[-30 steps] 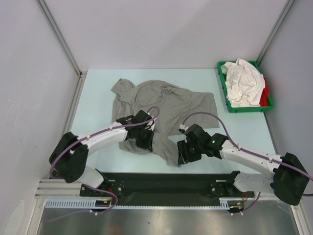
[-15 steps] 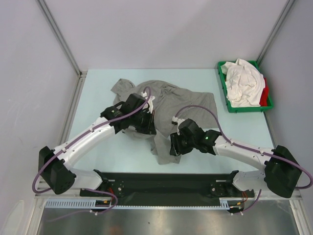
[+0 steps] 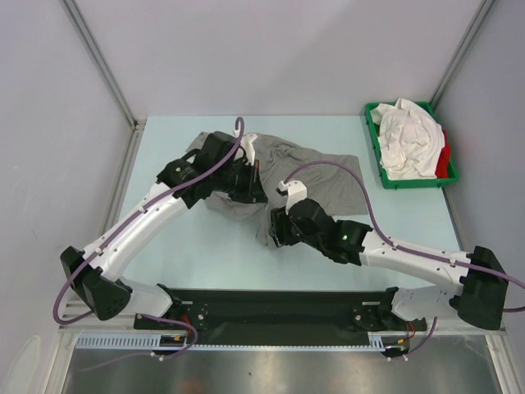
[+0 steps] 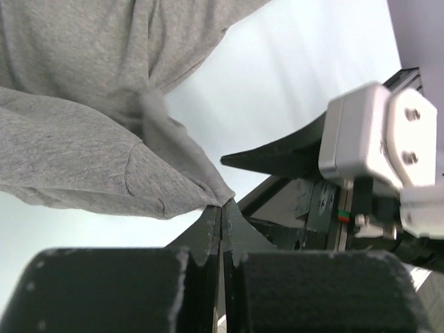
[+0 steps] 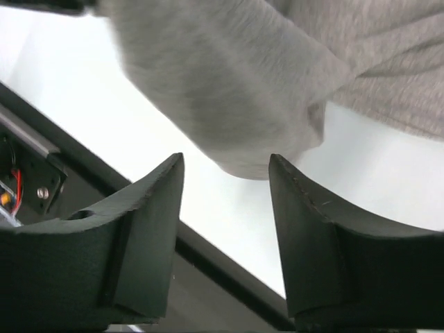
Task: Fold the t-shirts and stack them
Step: Flatten the tshirt out
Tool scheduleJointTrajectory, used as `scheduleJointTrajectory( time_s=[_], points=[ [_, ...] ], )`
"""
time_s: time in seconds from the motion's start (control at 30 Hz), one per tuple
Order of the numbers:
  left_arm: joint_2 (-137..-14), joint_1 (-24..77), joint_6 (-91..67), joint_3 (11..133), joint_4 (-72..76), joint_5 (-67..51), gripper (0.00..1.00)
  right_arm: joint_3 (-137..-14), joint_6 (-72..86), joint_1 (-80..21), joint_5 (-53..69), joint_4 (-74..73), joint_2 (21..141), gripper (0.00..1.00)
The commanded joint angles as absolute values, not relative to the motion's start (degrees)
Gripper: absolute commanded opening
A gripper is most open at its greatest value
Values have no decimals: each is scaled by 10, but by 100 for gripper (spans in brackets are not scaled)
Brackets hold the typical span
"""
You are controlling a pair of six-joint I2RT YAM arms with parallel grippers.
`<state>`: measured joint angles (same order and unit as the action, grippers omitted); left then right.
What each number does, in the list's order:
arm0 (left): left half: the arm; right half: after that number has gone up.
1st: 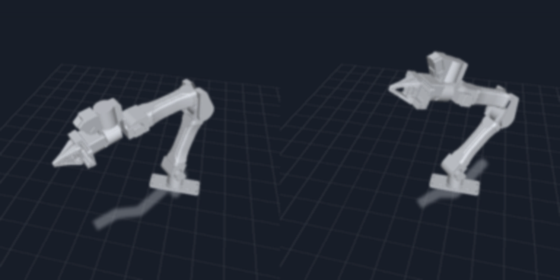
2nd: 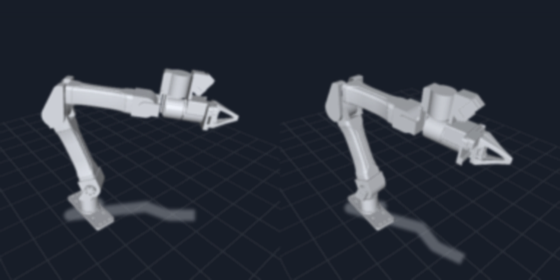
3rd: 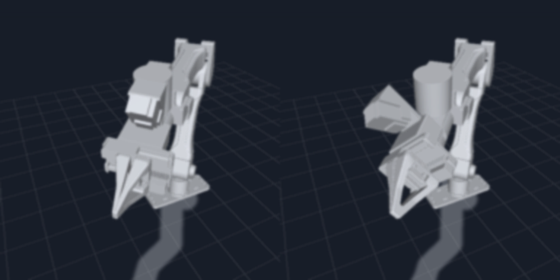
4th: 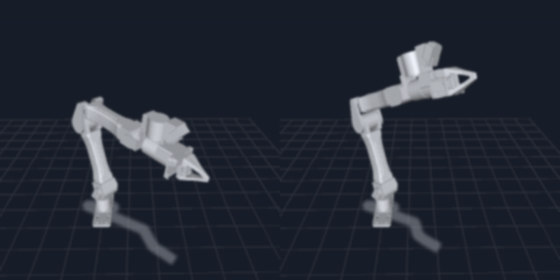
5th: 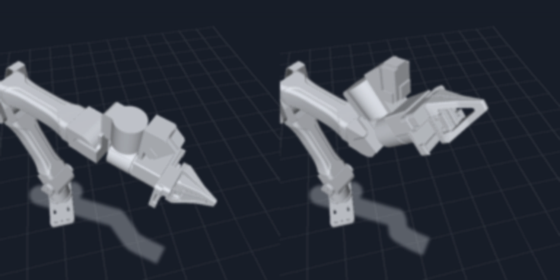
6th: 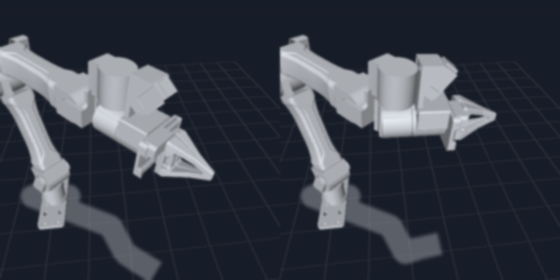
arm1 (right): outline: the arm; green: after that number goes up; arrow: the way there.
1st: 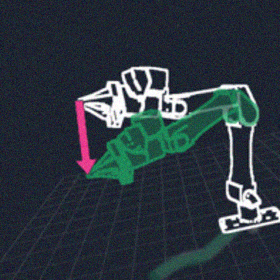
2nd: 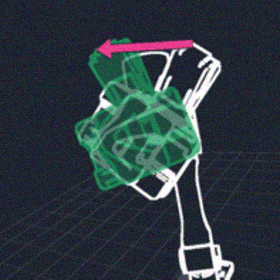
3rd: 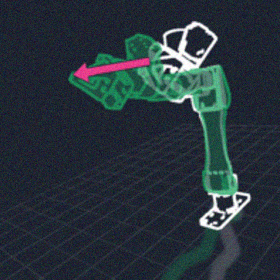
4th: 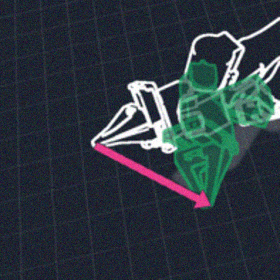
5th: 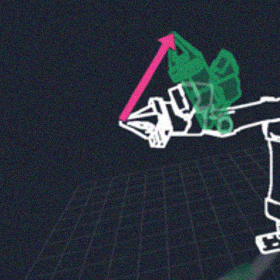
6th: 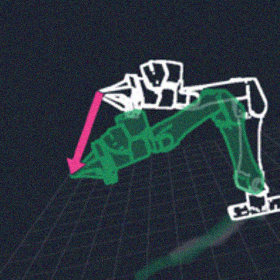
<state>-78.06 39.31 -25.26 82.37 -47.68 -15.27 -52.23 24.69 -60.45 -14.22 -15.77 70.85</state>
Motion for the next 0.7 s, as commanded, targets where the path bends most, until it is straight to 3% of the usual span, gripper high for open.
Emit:
scheduleJointTrajectory(
  time_s=[0.0, 0.23, 0.4, 0.53, 0.67],
  points=[
    [-791, 387, -263, 868, -477, -175, 0, -540, 236, -621, -230, -97, 704, 56],
    [-806, 381, -260, 902, -482, -181, 0, -543, 232, -623, -228, -133, 710, 53],
    [-791, 374, -257, 867, -485, -179, 0, -500, 210, -561, -122, -156, 654, 55],
    [-793, 370, -258, 858, -483, -185, 0, -442, 205, -467, 89, -123, 614, 45],
    [-807, 371, -261, 879, -480, -192, 0, -389, 209, -437, 124, -71, 603, 44]
  ],
)
